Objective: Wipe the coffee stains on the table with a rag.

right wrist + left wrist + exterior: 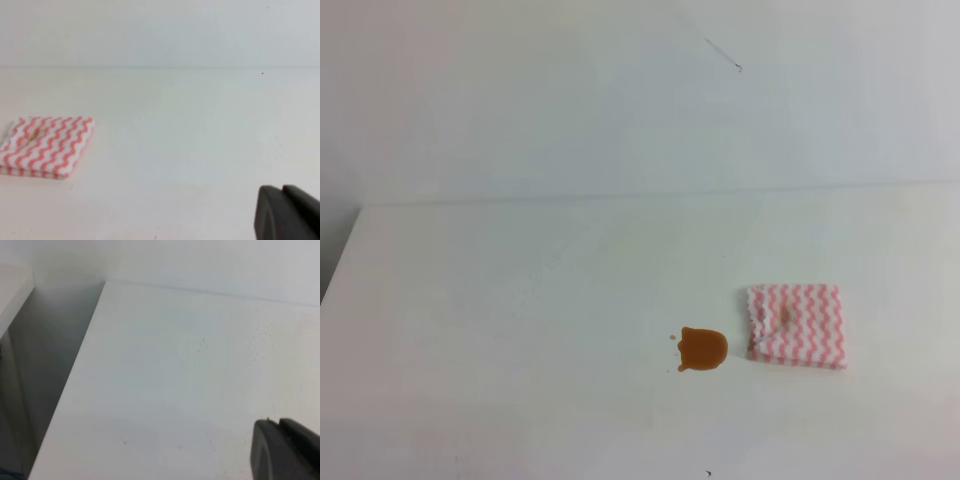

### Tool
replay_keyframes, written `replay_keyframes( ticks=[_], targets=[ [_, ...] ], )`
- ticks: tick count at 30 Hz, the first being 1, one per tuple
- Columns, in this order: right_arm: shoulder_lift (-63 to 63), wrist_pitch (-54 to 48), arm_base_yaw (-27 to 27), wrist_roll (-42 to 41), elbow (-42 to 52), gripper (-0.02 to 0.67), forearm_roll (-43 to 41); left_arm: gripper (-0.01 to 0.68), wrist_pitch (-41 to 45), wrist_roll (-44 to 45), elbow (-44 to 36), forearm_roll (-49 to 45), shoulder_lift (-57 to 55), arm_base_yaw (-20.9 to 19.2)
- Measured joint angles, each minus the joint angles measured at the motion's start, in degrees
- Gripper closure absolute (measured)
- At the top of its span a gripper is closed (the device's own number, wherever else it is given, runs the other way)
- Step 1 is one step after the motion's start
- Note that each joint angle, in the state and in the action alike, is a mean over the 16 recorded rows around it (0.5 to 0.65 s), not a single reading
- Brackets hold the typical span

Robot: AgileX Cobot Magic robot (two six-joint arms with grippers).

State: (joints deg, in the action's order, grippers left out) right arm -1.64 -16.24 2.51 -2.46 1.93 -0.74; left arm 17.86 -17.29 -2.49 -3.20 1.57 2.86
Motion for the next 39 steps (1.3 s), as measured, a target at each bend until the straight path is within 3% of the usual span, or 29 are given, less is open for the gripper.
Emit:
replay_keyframes(
  ticks=[23,33,39],
  targets=[
    [0.0,2.37,0.0,0.0,0.0,0.653,0.0,0.672,0.0,0.0,0.0,0.0,0.0,0.0],
    [0.0,7.29,0.0,0.0,0.0,0.653,0.0,0.673,0.0,0.0,0.0,0.0,0.0,0.0],
    [0.0,15.54,0.0,0.05,0.0,0.653,0.04,0.672,0.0,0.0,0.0,0.0,0.0,0.0]
  ],
)
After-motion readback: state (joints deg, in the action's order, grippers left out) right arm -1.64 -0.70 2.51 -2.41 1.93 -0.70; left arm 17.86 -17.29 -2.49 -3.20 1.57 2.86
